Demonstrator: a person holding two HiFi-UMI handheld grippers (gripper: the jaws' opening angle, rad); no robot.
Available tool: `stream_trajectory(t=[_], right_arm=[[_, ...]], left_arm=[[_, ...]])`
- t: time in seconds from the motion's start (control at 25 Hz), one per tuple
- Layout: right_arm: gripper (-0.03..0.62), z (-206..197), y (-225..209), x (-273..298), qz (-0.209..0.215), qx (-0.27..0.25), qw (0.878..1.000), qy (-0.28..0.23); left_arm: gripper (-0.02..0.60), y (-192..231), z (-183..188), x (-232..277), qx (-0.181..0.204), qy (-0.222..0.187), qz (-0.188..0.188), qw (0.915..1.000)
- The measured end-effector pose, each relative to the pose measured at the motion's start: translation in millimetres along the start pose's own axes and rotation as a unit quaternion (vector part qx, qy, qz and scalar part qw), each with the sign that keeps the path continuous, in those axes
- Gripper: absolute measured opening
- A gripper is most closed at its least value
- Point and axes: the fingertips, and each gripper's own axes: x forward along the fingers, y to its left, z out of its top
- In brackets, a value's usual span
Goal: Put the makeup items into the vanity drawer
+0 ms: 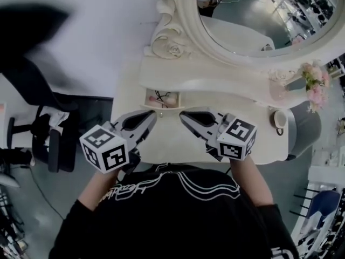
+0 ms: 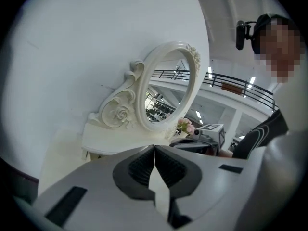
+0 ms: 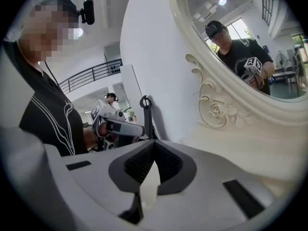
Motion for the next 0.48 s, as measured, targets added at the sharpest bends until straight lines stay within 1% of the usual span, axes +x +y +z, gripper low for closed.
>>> stream_trajectory(t=[0.08, 0.16, 0.24, 0.32, 0.48], right_arm=[[0.025, 2.4, 11.8, -5.6, 0.014, 0.017, 1.0, -0.022], [0.025, 9.4, 19.7, -13.5, 0.017, 0.025, 0.998, -0.049], [0.025, 14.9, 23.5, -24.2, 0.01, 0.021, 0.997, -0.067], [0.025, 16.1, 24.8, -34.0, -0.003, 0.008, 0.997, -0.072], [0.025, 13.4, 25.2, -45.4, -0.023, 0.006, 0.997, -0.08]], left_arm=[[0.023, -16.1, 0.3, 2.6, 0.022, 0.007, -0.023, 0.9995], [0.023, -27.4, 3.2, 4.0, 0.03, 0.007, -0.042, 0.9986], [0.023, -36.4, 8.3, 5.1, 0.023, 0.0, -0.056, 0.9981], [0.023, -45.3, 11.0, 6.2, 0.02, -0.007, -0.066, 0.9976], [0.023, -60.1, 7.5, 7.3, 0.038, -0.005, -0.077, 0.9963]])
